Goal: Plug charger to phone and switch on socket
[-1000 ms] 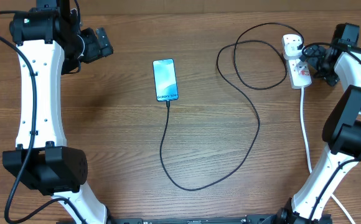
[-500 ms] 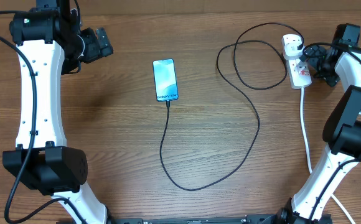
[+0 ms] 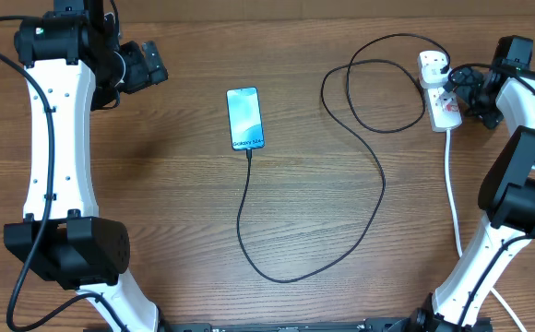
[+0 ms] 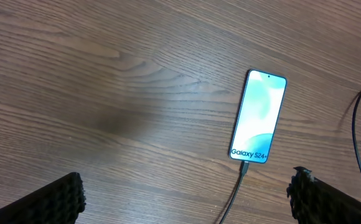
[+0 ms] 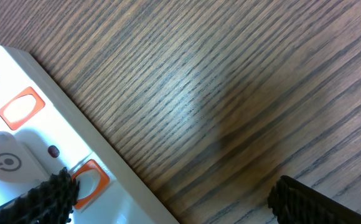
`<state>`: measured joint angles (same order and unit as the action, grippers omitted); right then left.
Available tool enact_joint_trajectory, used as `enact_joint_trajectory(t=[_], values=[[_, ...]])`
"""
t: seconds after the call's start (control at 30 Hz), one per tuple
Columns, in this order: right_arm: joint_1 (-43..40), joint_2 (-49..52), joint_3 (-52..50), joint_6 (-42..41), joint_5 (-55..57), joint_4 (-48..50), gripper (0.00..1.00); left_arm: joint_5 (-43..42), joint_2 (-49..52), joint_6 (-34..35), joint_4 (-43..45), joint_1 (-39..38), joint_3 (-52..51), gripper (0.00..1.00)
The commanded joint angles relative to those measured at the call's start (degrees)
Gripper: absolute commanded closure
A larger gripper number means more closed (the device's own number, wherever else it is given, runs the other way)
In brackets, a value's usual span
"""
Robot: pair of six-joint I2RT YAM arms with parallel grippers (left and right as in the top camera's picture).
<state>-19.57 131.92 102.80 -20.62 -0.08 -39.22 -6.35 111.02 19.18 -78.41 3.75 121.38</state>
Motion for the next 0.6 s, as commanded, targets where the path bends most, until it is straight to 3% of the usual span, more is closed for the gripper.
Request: enact_joint_trajectory(t=[0.0,0.3,0.57], values=[[0.8,2.7,0.0,1.1,-3.5,-0.7,0.0,0.8,0.7,0.3,0.0,-0.4,-0.1,0.0],[-0.3,0.9,4.7,1.0,-4.5,-6.3,0.0,0.8,0.7,0.3,0.0,-0.4,-0.1,0.0],[-4.2,-11.1,10.9,1.0,-4.6,-18.4,0.0,0.8,0.7,0.3,0.0,-0.4,-0.1,0.0]])
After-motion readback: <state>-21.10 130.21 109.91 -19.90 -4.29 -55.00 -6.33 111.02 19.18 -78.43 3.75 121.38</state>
